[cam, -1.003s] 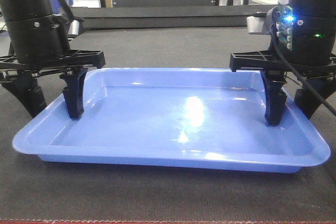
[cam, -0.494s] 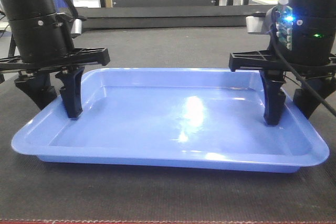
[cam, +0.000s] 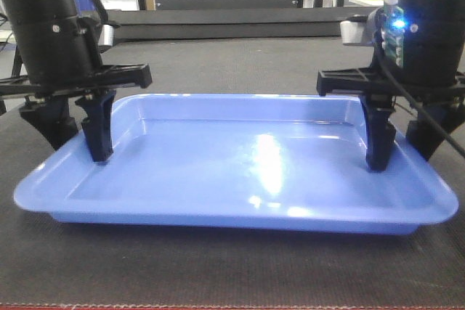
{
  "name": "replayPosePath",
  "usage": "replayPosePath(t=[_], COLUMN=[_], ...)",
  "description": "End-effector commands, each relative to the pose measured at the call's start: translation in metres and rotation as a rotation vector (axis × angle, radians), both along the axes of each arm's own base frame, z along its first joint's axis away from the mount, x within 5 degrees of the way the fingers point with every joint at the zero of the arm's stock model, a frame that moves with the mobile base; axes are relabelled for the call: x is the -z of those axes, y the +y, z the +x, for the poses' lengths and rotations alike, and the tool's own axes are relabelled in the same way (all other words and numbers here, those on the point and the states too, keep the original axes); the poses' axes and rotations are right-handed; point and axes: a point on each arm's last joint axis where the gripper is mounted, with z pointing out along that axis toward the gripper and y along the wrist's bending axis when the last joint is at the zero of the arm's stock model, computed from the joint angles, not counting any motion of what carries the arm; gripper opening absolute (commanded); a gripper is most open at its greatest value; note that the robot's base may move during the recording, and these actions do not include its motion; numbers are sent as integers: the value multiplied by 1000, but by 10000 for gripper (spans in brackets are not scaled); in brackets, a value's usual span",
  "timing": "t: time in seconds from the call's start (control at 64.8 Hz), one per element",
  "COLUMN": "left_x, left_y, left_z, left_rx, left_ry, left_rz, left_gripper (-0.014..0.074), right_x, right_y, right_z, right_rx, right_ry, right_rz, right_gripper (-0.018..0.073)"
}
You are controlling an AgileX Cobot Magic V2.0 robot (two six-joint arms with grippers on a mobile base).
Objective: Grab blue tray and place on right shelf
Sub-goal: 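Lift the blue tray off the table with both grippers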
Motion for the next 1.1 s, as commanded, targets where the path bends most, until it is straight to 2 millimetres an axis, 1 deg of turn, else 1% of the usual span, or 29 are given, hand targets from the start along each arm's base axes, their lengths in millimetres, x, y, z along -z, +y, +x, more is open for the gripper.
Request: replayPosePath(t=[0.0,0.062,0.139,0.185,0.293,0.37,0.509,0.586,0.648,0.741,0.895,1.08], left_x=[-43,-59,-79,-88,-102,-105,-99,-96,-96,-99,-100,-100], left_y=[5,9,13,14,15,14,14,13,12,12,13,12], left_z=[-6,-12,-23,-31,-56,-74,-110,-130,-140,-148,-151,-153], left_rx=[-28,-107,-154,-156,-203,-205,-202,-202,-194,-174,-171,-160], left_ry=[-63,-84,-137,-166,-171,-182,-205,-203,-208,-216,-208,-202], left_rz=[1,-3,-8,-7,-19,-26,23,26,13,3,10,17], left_gripper=[21,21,21,21,21,21,21,21,21,21,21,21], right_x=[-38,-52,-72,-79,-90,-95,-101,-103,-103,-99,-90,-92], right_y=[-4,-2,2,5,10,12,10,7,6,4,2,0], right_z=[1,-1,-10,-18,-39,-55,-82,-94,-102,-112,-132,-137], right_rx=[9,12,17,20,11,1,21,18,11,6,12,19], right_ry=[-60,-90,-157,-177,-207,-229,-260,-269,-265,-256,-243,-264], right_rz=[-13,-3,14,17,36,48,56,61,61,63,74,91], right_gripper=[214,214,214,214,214,214,214,214,214,214,214,214])
